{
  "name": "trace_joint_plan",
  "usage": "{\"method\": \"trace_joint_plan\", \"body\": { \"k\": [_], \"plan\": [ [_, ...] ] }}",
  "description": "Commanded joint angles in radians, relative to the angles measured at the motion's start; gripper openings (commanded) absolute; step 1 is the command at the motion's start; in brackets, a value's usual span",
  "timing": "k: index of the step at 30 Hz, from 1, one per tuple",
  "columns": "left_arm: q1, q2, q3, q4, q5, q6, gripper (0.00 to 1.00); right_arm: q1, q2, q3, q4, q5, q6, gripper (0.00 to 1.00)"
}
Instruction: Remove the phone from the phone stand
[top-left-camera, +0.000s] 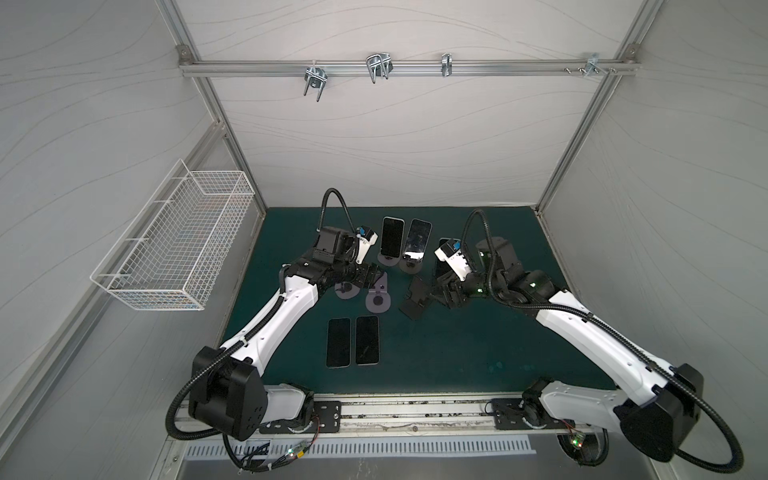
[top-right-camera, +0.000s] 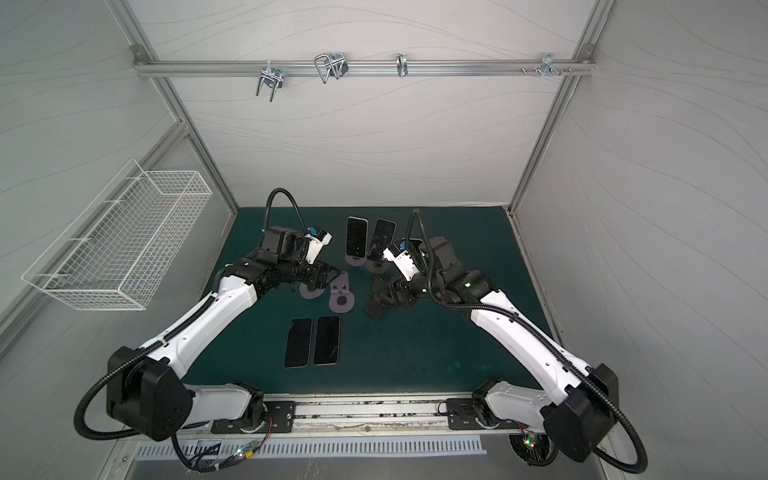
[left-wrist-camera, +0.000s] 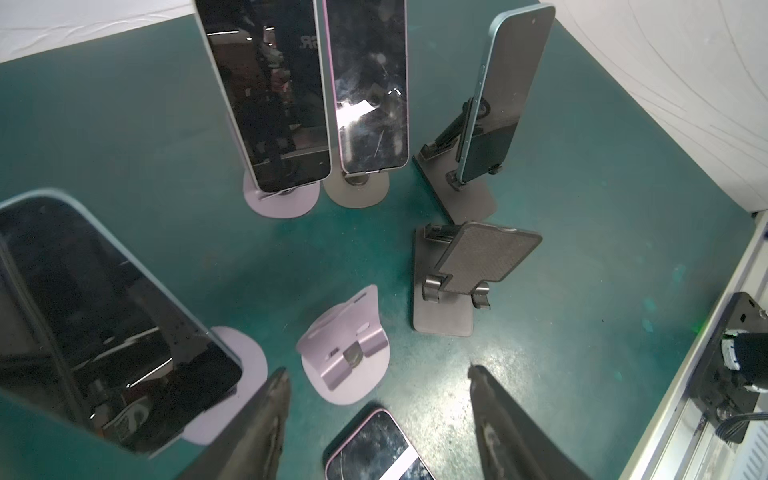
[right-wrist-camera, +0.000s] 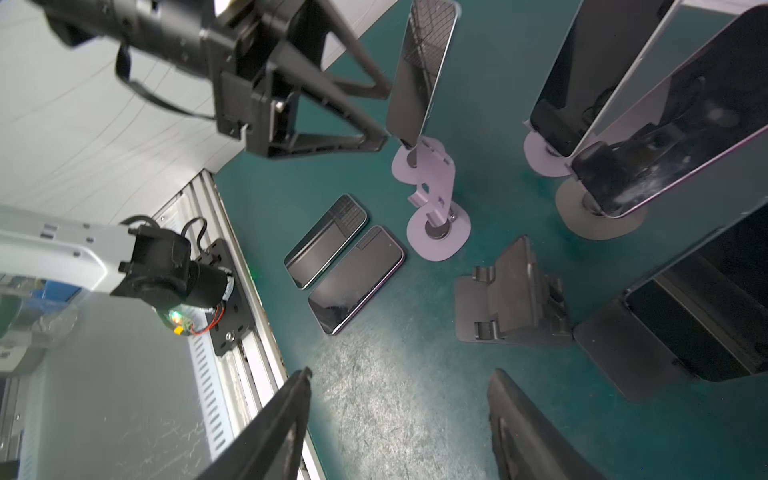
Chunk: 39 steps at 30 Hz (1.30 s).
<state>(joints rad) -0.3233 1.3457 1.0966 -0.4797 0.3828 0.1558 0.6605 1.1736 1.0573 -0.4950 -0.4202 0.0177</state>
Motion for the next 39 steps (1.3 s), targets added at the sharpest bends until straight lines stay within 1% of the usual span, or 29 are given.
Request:
{"method": "trace_joint_plan", "body": {
  "k": [1,5,8,16,21,28,37,39],
  "plan": [
    [0.003,0.039,0.075,-0.001,0.067,0.126,0.68,-0.004,-0.025,-0.009,0.04,-0.042,-0.055,0.69],
    [0.003,0.077,0.098,-0.036,0.102,0.216,0.68,-0.004,-0.064,-0.032,0.068,-0.119,-0.057,0.69],
    [0.003,0.09,0.099,-0.039,0.108,0.27,0.68,0.001,-0.084,-0.046,0.088,-0.155,-0.063,0.69],
    [0.003,0.157,0.103,-0.033,0.09,0.339,0.62,0.04,-0.084,-0.048,0.092,-0.185,-0.104,0.69],
    [0.003,0.2,0.118,-0.033,0.067,0.349,0.61,0.055,-0.088,-0.045,0.073,-0.151,-0.133,0.68],
    [0.004,0.228,0.128,-0.029,0.045,0.372,0.61,0.066,-0.075,-0.047,0.078,-0.137,-0.134,0.68],
    [0.006,0.263,0.129,-0.076,0.025,0.396,0.5,0.098,-0.073,-0.046,0.069,-0.123,-0.149,0.68],
    [0.006,0.266,0.127,-0.082,0.023,0.399,0.5,0.113,-0.072,-0.045,0.059,-0.106,-0.159,0.68]
  ]
}}
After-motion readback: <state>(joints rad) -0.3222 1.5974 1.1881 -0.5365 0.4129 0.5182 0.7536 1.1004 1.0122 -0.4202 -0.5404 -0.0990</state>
